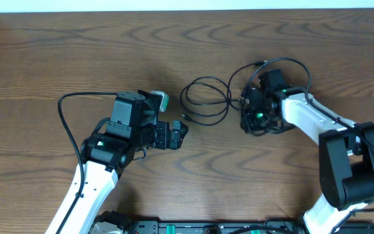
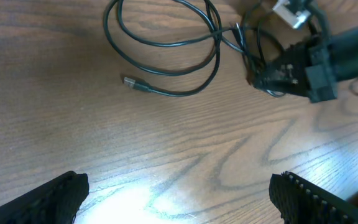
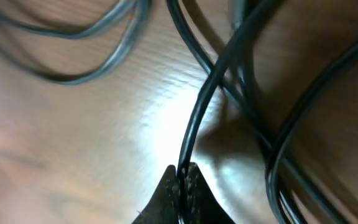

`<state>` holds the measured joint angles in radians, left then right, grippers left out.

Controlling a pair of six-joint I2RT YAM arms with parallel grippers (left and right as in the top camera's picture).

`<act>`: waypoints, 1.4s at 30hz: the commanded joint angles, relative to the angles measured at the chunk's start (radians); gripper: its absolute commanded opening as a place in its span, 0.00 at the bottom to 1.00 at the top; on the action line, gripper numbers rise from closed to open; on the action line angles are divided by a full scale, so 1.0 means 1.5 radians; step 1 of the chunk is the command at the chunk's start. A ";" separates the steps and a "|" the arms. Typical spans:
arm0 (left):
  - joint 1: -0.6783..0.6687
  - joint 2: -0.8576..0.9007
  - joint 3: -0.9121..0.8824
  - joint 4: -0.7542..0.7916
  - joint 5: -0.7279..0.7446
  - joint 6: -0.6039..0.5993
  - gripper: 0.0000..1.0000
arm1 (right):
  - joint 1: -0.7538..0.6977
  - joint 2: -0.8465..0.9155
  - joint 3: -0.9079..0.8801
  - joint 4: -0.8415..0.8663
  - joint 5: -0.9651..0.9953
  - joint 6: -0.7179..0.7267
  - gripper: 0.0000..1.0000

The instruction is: Untangle cables

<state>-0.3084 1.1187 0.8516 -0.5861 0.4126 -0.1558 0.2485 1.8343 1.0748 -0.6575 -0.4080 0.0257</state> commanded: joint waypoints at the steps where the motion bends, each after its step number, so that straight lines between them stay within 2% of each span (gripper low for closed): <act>1: 0.002 0.004 0.014 -0.002 -0.002 0.012 0.98 | -0.004 -0.109 0.091 -0.031 -0.044 0.014 0.01; 4: 0.002 0.004 0.014 -0.003 0.002 0.013 0.98 | -0.004 -0.194 0.161 -0.054 -0.041 0.015 0.01; 5: 0.002 0.004 0.014 -0.003 0.033 0.037 0.98 | -0.004 -0.222 0.182 -0.058 -0.041 0.015 0.01; 8: -0.011 0.004 0.014 -0.007 0.231 0.204 0.98 | -0.004 -0.300 0.232 -0.057 -0.030 0.015 0.01; 10: -0.029 0.004 0.014 0.001 0.306 0.258 0.98 | -0.004 -0.343 0.253 -0.058 -0.021 0.019 0.01; 18: -0.106 0.004 0.014 0.116 0.303 0.260 0.98 | 0.002 -0.493 0.260 -0.105 -0.021 0.063 0.01; 25: -0.139 0.008 0.014 0.253 0.222 0.223 0.98 | 0.002 -0.569 0.260 -0.157 -0.024 0.084 0.01; 29: -0.147 0.027 0.014 0.284 0.186 0.212 0.98 | 0.002 -0.601 0.260 -0.183 -0.062 0.095 0.01; 36: -0.154 0.104 0.014 0.293 0.215 0.205 0.98 | 0.002 -0.630 0.260 -0.236 -0.084 0.095 0.01; 42: -0.200 0.174 0.014 0.361 0.243 0.200 0.98 | 0.002 -0.629 0.260 -0.286 -0.084 0.095 0.01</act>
<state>-0.5747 1.3518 0.8539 -0.0750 0.7422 0.1543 0.2462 0.8902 1.4681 -1.0702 -0.5163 0.1547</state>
